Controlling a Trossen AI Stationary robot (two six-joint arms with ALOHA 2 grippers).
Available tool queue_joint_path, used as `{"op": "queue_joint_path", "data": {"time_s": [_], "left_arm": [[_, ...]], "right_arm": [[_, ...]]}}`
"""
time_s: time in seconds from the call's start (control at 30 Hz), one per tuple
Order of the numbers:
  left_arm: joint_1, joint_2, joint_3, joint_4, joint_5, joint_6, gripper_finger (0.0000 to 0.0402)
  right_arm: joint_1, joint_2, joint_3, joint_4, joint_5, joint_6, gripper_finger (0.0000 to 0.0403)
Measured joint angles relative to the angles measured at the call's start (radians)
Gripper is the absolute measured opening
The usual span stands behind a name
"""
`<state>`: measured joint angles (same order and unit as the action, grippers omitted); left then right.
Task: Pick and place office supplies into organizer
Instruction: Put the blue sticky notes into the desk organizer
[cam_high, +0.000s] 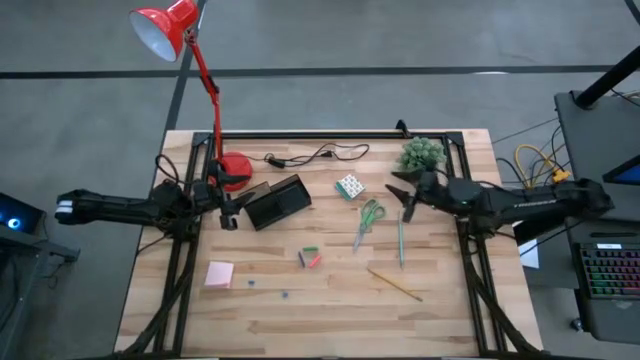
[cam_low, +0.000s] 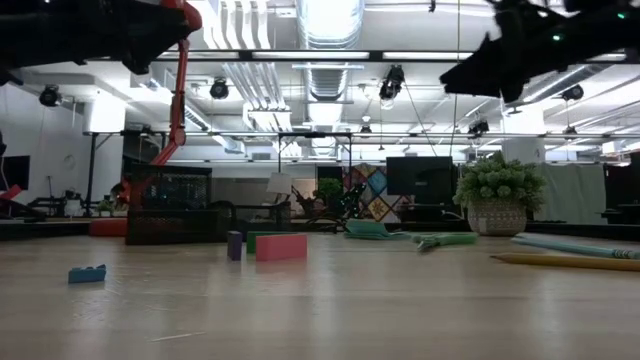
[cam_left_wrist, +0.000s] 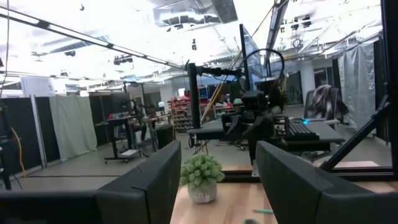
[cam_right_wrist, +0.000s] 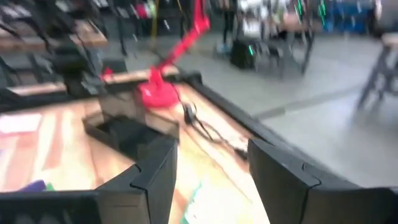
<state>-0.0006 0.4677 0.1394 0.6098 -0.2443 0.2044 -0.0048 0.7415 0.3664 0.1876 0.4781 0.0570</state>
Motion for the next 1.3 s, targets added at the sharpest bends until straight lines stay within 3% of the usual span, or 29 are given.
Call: {"op": "queue_joint_path", "data": {"time_s": [0.13, 0.47, 0.73, 1.3], "left_arm": [[0.000, -0.001, 0.000, 0.014, -0.001, 0.016, 0.0196], [0.000, -0.004, 0.000, 0.011, -0.002, 0.012, 0.0196], [0.000, -0.003, -0.001, 0.011, -0.003, 0.011, 0.0196], [0.000, -0.013, -0.001, 0.011, -0.004, 0.012, 0.0196]], "right_arm": [[0.000, 0.141, 0.112, -0.094, 0.030, 0.110, 0.0185], [0.000, 0.449, 0.300, -0.122, 0.033, 0.217, 0.0164], [-0.005, 0.669, 0.517, -0.412, 0.110, 0.380, 0.0149], [-0.055, 1.129, 0.884, -0.704, 0.106, 0.524, 0.0191]]}}
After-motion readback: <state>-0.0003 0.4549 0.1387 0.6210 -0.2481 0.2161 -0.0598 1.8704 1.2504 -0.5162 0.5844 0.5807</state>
